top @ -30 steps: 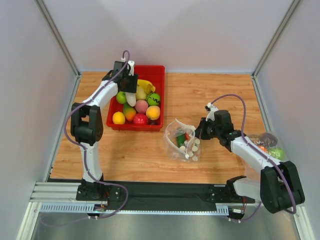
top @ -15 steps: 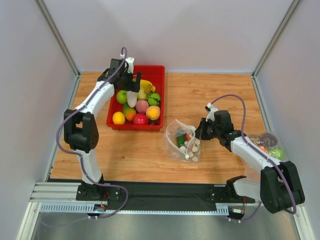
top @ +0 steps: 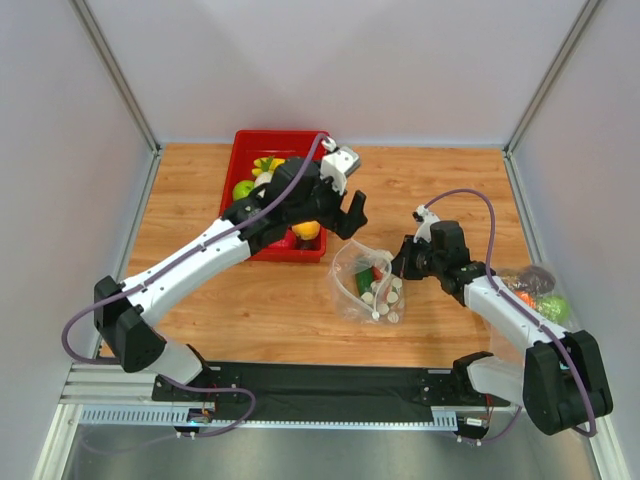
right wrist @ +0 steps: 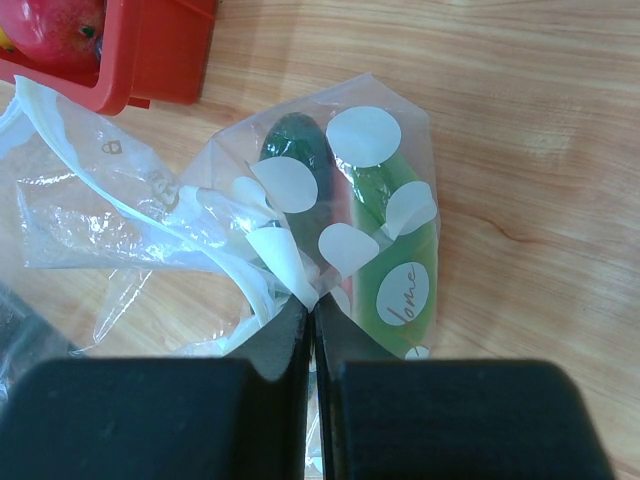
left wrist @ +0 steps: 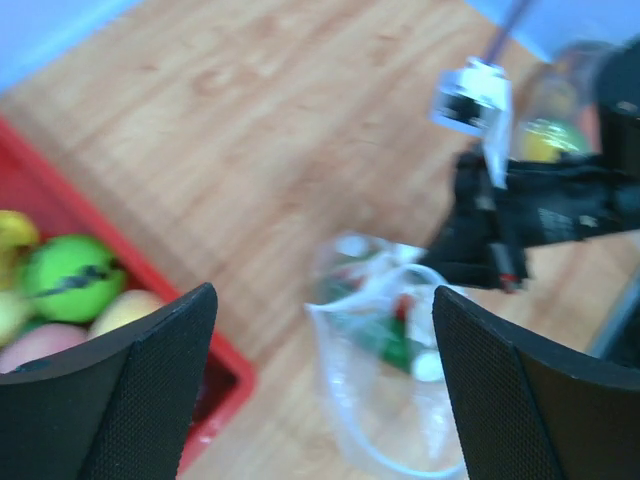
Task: Open the zip-top bag and remove the fake food
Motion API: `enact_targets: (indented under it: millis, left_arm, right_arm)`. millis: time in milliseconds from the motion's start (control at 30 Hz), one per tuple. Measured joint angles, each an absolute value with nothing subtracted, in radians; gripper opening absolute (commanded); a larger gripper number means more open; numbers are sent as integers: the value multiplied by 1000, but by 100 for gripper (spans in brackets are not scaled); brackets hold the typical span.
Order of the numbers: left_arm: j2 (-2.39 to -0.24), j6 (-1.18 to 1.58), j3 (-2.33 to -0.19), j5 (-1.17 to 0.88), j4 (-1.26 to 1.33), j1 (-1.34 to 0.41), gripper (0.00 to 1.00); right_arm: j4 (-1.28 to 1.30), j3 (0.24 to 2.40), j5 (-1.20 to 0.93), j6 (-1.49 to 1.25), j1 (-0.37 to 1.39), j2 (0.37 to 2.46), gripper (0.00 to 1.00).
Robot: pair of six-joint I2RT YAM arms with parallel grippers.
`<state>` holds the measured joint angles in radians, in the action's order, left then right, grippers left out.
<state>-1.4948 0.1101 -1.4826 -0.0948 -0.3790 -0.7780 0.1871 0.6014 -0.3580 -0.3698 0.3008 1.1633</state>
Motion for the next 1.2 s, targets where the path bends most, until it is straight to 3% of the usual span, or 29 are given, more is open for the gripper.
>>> enact_targets:
  millis: [433, 667, 1200]
  left_arm:
    - [-1633, 382, -1311, -122, -305, -878, 67]
    - [-1644, 452, -1283, -106, -269, -932, 61]
    - [-1767, 525, -1229, -86, -242, -954, 61]
  right_arm:
    - [187, 601, -357, -374, 313, 1163, 0]
    - [187, 601, -347, -373, 314, 1163, 0]
    - [187, 593, -338, -373, 315, 1128, 0]
